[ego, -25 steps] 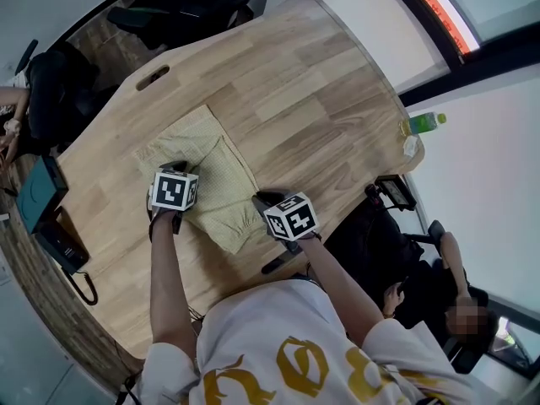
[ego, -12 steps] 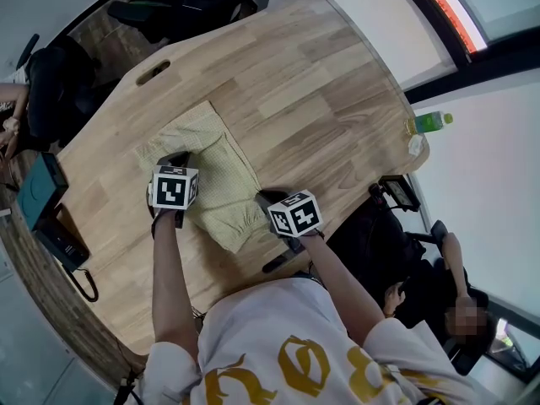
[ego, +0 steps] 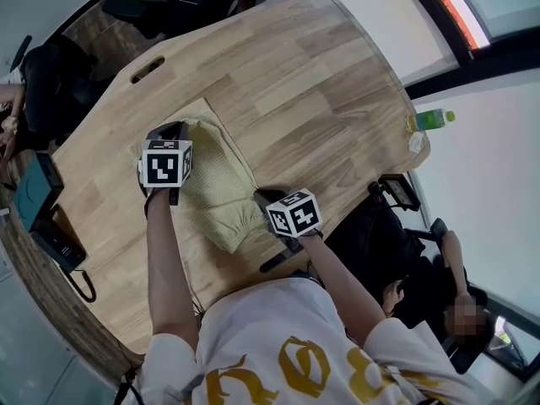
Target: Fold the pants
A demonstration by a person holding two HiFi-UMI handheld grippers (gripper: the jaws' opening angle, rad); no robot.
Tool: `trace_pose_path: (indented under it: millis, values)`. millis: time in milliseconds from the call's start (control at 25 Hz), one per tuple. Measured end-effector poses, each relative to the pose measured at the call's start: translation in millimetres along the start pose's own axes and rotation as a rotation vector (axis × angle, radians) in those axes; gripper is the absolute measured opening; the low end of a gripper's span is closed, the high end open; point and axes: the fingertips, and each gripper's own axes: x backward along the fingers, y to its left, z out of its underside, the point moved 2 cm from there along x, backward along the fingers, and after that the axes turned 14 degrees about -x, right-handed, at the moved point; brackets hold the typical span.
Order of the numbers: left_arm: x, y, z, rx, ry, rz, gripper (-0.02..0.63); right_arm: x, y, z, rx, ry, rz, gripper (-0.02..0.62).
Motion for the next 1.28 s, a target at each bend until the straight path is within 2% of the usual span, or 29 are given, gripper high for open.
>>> trace_pose_path:
  millis: [200,320,440,560,600,680,720,800,920,1000,1040,1120,1160,1280]
  values:
    - [-19,5,-15,0.028,-0.027,-0.021,0.014,1,0,0,0.021,-0.007,-0.014,0.015]
    - [-32,7,-21,-0.005,-0.042,-0.051,0.014,0,1,-1,0.021,-0.002,-0.044,0.014]
    - [-47,6,-18,0.033,-0.033,-0.054,0.015,1,1,-1,0.008,0.0,-0.06,0.012]
    - [-53,6,-16,0.008,-0.033,-0.101,0.018,2,4,0,0.075,-0.004,-0.036,0.012]
    - [-52,7,-20,-0.006,-0.058,-0.121,0.041,2,5,0,0.108,-0.007,-0.022,0.014]
    - [-48,9,-31,0.015,-0.129,-0.126,0.204,3,5,1,0.134,-0.016,-0.002,0.014]
    - [-45,10,-36,0.034,-0.161,-0.121,0.242,4,4,0,0.133,-0.026,0.005,0.014]
    - [-36,13,-44,0.041,-0.204,-0.119,0.25,8,2,-3,0.125,-0.066,0.025,0.015]
    - [-19,12,-47,0.012,-0.223,-0.112,0.249,17,-1,-10,0.124,-0.13,0.061,0.017]
    - [-8,9,-41,0.025,-0.227,-0.093,0.249,23,-3,-11,0.116,-0.153,0.077,0.018]
    - [-3,6,-37,0.05,-0.229,-0.078,0.214,26,-4,-13,0.111,-0.167,0.085,0.017]
    - [5,-1,-28,0.115,-0.236,-0.052,0.047,31,-6,-15,0.102,-0.192,0.105,0.017]
    - [8,-6,-23,0.136,-0.235,-0.04,0.008,32,-7,-16,0.098,-0.2,0.115,0.017]
    - [16,-21,-9,0.124,-0.21,0.001,0.008,34,-7,-16,0.086,-0.214,0.141,0.017]
